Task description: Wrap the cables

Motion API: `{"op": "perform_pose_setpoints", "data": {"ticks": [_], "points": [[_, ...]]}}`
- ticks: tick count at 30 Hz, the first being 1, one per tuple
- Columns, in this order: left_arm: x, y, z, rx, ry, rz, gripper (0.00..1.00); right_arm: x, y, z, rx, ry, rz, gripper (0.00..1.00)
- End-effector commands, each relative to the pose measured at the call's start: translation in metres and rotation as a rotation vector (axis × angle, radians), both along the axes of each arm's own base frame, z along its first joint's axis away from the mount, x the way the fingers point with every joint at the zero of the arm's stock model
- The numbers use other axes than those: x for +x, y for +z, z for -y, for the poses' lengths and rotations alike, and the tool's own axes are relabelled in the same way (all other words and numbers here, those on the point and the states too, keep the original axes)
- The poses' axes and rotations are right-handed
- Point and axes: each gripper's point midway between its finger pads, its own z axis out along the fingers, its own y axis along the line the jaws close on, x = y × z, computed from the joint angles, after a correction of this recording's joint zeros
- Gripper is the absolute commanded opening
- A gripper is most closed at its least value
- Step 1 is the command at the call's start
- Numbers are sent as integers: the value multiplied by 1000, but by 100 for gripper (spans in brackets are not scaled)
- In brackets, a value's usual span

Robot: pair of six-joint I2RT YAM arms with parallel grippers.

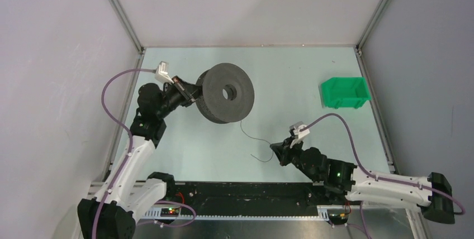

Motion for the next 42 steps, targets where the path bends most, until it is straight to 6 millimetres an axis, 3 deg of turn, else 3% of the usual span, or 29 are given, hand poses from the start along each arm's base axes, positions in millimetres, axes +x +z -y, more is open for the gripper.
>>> {"op": "perform_pose_setpoints", "data": {"ticks": [1,6,10,12,20,29,33,37,38,39,42], "points": [[15,49,-12,10,68,170,0,-5,47,-19,60,-5,43,0],[27,28,-23,83,134,114,0,-20,79,-50,34,65,116,0],[34,5,-36,183,188,45,0,-30,91,-72,-24,101,163,0],[33,4,-42,223,210,41,0,-33,102,-79,-17,108,181,0],[26,-5,-65,324,322,-14,0,-23,145,-97,10,73,259,0],[18,-25,-61,525,322,-55,0,-22,177,-126,2,146,386,0],[12,-30,-54,644,267,-32,0,-11,206,-127,24,140,482,0],[1,-38,-37,803,168,-3,0,15,235,-113,76,89,495,0],[-5,-42,-28,831,123,-2,0,28,235,-106,75,60,477,0],[-7,-42,-24,851,96,14,0,30,242,-104,95,74,480,0],[-18,-47,-2,873,-20,51,0,50,239,-88,73,40,455,0]]}}
